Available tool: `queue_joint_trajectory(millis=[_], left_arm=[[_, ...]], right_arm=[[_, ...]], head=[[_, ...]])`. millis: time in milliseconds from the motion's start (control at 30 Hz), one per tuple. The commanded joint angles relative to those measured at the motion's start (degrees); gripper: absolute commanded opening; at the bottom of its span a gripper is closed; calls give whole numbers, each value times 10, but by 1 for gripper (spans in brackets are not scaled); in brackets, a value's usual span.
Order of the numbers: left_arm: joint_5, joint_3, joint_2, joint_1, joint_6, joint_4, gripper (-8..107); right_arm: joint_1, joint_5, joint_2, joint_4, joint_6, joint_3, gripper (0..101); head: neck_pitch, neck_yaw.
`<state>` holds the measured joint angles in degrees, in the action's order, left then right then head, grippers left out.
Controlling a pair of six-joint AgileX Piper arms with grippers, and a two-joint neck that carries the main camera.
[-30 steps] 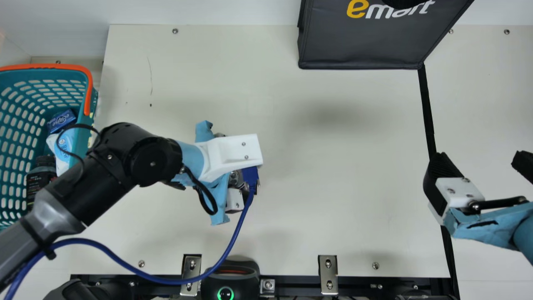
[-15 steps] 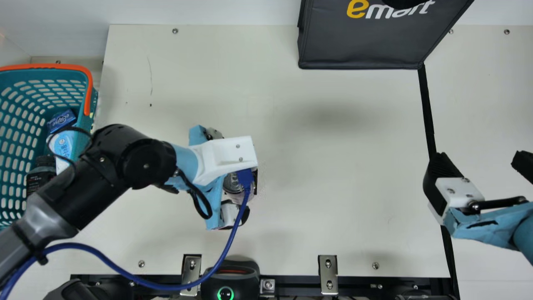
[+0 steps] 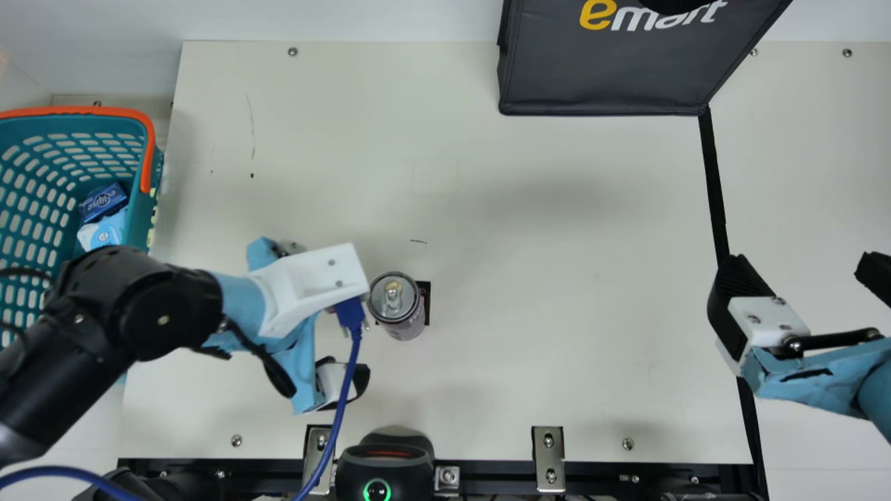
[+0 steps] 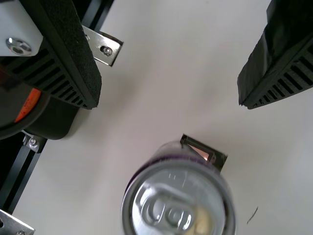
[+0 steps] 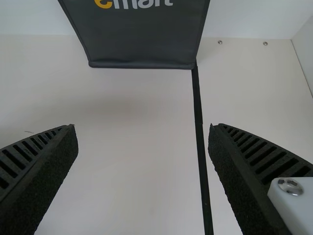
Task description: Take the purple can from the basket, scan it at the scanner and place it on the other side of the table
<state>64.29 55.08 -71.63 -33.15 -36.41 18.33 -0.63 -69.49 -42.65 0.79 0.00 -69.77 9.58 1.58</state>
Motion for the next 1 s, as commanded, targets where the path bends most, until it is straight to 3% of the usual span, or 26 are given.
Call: queue_joint_trajectory(millis=[0, 200, 467, 967], left_arm=[[7, -5, 19, 9, 36, 4, 90], [24, -3, 51, 18, 154, 7, 90], [26, 39, 56, -19, 360, -16, 90], [-13, 109, 2, -146, 728, -164, 90]], right_arm=[[0, 0, 0, 0, 0, 0, 95], [0, 0, 0, 0, 0, 0, 95], [0, 0, 0, 0, 0, 0, 95], [0, 0, 0, 0, 0, 0, 95]], head=[[-17, 0], [-17, 0], [-17, 0], [-17, 0]])
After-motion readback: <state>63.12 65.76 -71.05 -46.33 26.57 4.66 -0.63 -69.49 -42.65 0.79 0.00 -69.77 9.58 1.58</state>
